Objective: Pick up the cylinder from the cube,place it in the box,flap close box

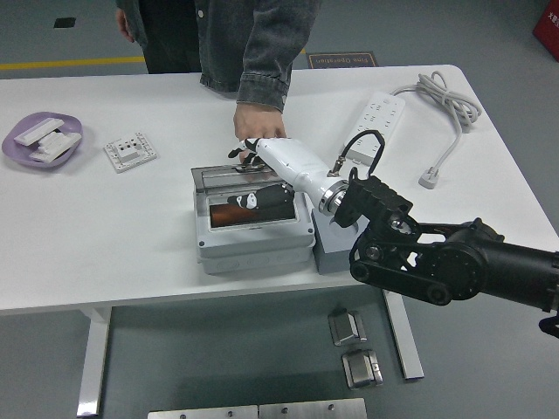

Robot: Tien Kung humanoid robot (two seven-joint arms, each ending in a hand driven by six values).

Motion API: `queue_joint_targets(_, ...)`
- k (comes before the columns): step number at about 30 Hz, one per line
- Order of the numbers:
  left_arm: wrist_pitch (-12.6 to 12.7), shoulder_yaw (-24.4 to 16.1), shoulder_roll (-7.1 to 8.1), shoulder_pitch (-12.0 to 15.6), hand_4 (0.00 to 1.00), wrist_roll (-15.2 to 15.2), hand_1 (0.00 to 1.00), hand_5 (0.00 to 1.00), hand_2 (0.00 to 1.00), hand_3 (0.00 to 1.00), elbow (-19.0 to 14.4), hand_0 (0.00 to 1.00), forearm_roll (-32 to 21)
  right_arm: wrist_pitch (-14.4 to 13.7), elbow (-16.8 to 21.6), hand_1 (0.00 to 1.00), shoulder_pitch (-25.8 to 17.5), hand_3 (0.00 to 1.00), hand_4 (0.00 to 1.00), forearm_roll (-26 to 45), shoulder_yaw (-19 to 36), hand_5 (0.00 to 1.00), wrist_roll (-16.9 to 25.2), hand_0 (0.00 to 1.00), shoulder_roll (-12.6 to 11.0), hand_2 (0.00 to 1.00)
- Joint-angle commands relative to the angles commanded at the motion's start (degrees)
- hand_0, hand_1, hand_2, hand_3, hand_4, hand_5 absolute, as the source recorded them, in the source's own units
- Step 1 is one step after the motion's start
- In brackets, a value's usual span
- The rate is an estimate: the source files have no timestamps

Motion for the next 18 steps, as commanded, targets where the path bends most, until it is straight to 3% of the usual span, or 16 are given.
queue_joint_targets(18,0.0,-1.0,-0.06,0.4,0.948,0.0,0.947,0.713,0.931,0.913,0.0,0.954,0.7,1.5,9.0,0.614,-4.7,0.740,0.860,-7.8,1.6,0.396,-5.3,0.699,-3.7,0.614)
